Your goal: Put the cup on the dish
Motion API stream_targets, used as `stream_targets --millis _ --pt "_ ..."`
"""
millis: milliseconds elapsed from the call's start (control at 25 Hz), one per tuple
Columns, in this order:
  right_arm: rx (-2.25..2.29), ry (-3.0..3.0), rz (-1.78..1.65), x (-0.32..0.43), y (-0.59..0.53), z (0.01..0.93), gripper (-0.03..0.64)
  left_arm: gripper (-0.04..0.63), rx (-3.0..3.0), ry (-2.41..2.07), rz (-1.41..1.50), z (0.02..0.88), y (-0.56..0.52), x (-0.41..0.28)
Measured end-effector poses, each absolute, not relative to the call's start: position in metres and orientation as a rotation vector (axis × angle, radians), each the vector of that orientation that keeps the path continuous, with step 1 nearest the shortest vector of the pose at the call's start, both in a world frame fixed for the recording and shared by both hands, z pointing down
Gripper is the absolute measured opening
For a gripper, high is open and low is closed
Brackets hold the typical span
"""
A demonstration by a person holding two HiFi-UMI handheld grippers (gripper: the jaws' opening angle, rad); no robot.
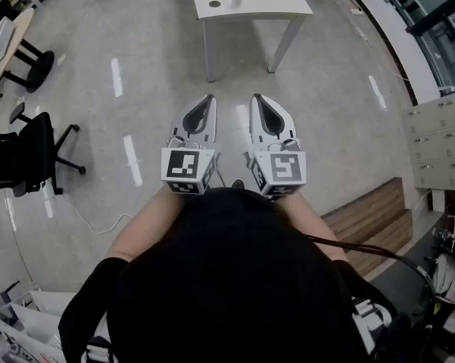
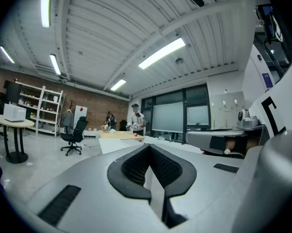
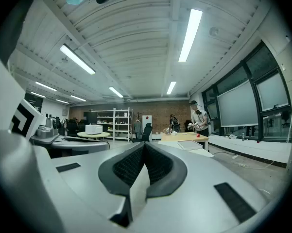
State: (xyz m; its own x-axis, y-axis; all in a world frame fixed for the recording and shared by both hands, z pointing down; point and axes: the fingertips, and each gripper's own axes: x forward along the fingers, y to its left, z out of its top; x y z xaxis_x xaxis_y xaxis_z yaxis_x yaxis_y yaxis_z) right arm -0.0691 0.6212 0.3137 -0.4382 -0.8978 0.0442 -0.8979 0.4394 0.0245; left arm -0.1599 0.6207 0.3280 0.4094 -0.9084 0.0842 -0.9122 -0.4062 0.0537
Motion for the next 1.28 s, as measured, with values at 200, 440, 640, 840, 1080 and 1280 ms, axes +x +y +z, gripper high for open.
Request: stream_targets --millis 200,440,640,840,1080,1280 --pt "1.641 -2.618 0.005 -0.067 0.624 0.316 0.012 0.006 2.56 -1.649 0.054 0.334 0.624 -0.159" --pt "1.662 -2.615 0.024 -0.073 0.632 0.315 0.012 0.006 2.565 -1.636 0.029 0.333 0.631 -0.166" --pt "1.671 -2.629 0.069 -0.077 0.629 0.315 0.012 0.006 2.555 -1.643 0.008 0.334 0.631 -0.173" --pt "1.674 -2.621 0.009 -0.114 0.649 0.31 0.014 0.006 2.555 -1.658 -0.019 0.331 0.652 -0.204" --pt "1.679 -2.627 -0.006 -0.145 0.655 0.306 0.014 0.006 2.562 -1.673 -0.007 0.329 0.661 -0.235" --pt "1.664 -2.625 -0.028 -0.165 0.659 0.304 0.014 0.006 2.565 -1.657 -0.027 0.325 0.66 -0.256"
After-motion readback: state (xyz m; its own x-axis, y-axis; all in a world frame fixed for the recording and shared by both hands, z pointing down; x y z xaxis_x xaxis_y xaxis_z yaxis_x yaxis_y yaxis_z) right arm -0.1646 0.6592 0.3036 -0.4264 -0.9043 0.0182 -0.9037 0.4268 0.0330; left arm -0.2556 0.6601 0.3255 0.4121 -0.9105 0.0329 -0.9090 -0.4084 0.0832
